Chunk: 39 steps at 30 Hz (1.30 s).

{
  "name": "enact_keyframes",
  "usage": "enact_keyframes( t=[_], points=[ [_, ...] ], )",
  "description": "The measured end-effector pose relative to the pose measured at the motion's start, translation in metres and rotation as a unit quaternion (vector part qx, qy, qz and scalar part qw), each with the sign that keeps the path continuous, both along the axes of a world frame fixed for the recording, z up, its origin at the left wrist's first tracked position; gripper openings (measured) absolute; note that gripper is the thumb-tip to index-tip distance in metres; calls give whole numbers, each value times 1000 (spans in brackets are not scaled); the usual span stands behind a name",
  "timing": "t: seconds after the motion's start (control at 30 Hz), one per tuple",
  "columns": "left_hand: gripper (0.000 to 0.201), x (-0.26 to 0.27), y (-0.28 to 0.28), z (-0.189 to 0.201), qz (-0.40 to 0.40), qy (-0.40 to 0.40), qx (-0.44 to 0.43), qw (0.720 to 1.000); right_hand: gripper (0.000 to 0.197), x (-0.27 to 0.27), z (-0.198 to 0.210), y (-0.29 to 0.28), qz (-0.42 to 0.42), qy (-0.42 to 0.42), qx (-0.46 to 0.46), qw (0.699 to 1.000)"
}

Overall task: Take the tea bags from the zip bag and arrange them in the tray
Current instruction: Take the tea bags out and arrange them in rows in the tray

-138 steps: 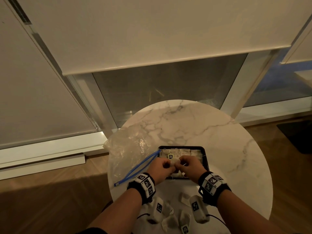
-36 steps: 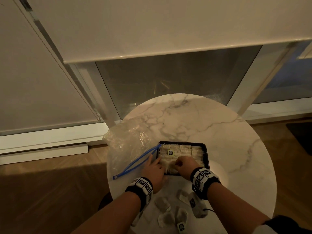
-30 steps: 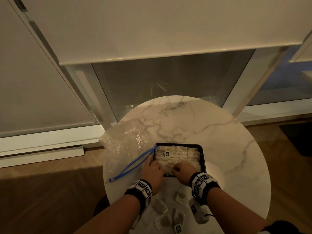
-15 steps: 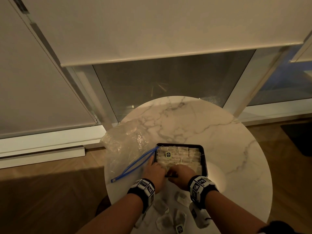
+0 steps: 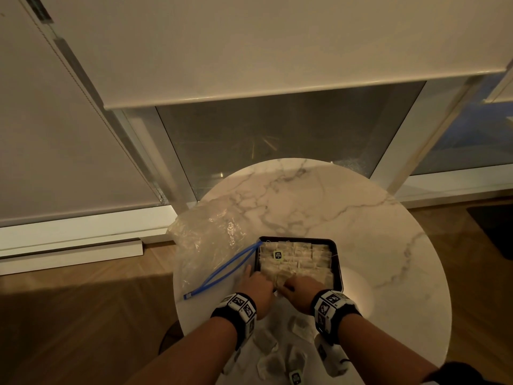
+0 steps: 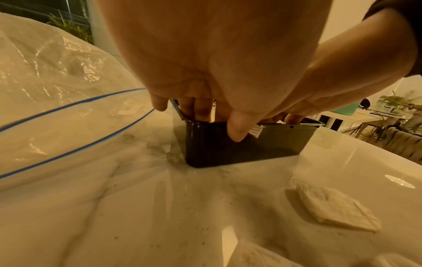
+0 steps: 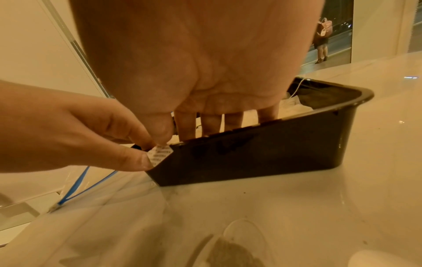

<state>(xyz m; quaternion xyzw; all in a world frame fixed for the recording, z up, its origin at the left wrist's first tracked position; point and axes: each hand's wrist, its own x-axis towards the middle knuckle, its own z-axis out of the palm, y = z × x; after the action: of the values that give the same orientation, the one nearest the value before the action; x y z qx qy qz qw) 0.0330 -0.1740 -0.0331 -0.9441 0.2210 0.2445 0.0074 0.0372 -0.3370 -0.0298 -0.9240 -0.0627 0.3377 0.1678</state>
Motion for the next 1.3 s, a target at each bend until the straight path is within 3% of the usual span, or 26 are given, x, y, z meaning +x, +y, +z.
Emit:
enact_keyframes(
  t=[0.27, 0.57, 0.73, 1.0, 1.3],
  points=[
    [33, -2, -6, 0, 40, 2, -19, 999, 57, -2, -6, 0, 40, -31, -39, 998],
    [33, 0, -11, -3, 60, 32, 3, 998, 45, -1, -2, -10, 30, -50, -40, 997],
    [30, -1, -15, 1, 58, 14, 34, 998, 47, -4, 8, -27, 28, -92, -114, 989],
    [39, -9, -23, 8, 54, 10, 32, 998, 58, -15, 10, -38, 41, -69, -152, 985],
    [33, -7, -28, 7, 63, 14, 29, 997, 58, -20, 5, -38, 57, -55, -143, 987]
  ],
)
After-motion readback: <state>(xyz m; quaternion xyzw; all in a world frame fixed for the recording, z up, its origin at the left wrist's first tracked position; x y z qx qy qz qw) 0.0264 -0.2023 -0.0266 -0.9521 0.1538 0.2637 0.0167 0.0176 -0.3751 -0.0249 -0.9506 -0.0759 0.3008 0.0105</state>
